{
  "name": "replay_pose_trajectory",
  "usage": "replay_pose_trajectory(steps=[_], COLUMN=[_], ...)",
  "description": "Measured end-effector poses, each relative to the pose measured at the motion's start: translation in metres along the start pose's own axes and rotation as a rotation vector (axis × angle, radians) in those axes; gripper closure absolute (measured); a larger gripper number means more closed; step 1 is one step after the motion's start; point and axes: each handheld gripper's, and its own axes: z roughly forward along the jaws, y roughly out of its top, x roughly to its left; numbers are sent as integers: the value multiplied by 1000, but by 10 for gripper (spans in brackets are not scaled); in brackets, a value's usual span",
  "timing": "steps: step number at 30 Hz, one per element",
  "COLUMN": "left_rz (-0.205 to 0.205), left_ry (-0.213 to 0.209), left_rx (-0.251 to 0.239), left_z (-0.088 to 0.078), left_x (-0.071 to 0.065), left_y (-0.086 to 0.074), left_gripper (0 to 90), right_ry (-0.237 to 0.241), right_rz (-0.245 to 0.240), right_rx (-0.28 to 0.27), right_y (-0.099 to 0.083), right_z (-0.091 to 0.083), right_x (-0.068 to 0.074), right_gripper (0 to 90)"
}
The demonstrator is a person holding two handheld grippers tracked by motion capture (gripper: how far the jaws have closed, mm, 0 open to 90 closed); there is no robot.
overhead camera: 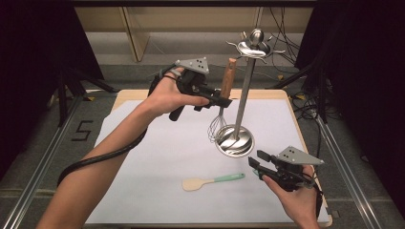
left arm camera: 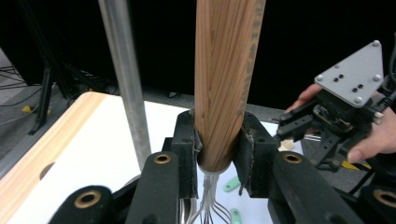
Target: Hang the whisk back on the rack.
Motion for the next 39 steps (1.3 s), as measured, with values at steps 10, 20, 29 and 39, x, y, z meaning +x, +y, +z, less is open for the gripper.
replay_pose_trajectory(steps=[10, 20, 29, 39], left_rz=[0, -10, -17, -14], left_ry=[-5, -2, -4, -14], left_rx=[6, 13, 20, 29], left_z=[4, 8, 12, 19], left_x=[7, 14, 16, 15], left_y=[9, 11, 12, 13], left_gripper=[706, 705, 705, 706], right_ry=[3, -2, 3, 3], right_rz=[-36, 1, -8, 6], right_rx=[-7, -1, -16, 16], right_y=[0, 0, -1, -1], right_z=[1, 0, 2, 1], right_x=[-2, 0, -2, -1], right_gripper=[577, 578, 579, 578])
